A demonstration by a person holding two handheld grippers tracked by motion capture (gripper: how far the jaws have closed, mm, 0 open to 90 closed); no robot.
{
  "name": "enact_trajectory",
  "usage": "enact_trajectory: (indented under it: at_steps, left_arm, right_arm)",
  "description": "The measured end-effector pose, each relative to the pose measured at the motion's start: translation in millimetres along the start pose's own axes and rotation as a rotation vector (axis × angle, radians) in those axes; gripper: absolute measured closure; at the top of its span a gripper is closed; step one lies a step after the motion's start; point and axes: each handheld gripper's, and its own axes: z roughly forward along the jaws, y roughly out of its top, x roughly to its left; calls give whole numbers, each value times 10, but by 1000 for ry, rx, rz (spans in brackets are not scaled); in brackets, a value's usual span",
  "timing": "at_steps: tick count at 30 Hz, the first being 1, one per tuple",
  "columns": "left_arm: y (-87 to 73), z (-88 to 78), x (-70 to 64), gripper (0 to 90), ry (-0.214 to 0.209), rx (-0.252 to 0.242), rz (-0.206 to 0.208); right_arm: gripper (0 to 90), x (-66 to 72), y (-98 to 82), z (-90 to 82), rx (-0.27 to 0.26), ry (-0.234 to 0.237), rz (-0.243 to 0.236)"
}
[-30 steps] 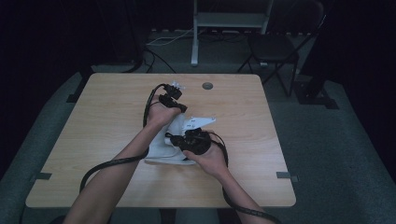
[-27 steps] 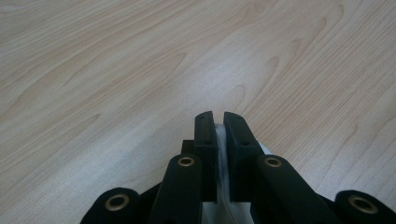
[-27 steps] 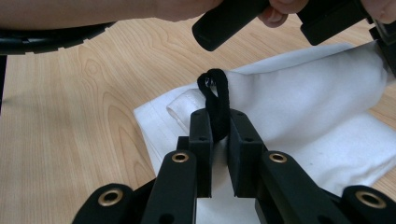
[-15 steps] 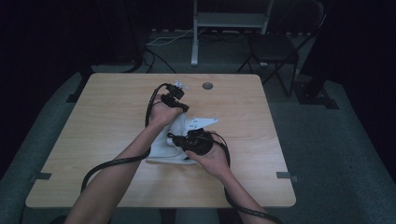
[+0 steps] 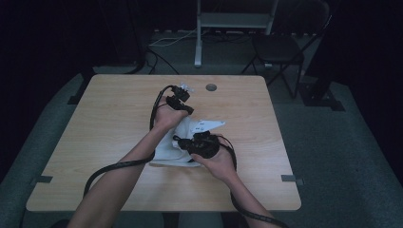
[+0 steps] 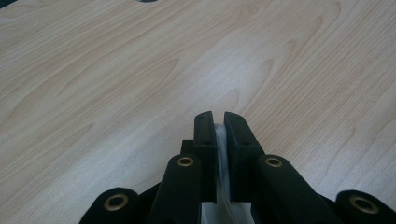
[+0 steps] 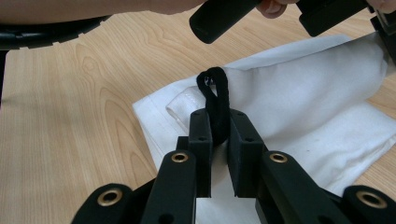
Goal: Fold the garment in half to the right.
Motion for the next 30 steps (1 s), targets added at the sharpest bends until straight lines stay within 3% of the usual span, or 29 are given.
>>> enact_trajectory:
  at_steps: [30]
  left_arm:
    - [48, 52, -90, 839, 16, 4, 28]
  right_arm:
    - [816, -53, -98, -115, 7, -17, 17]
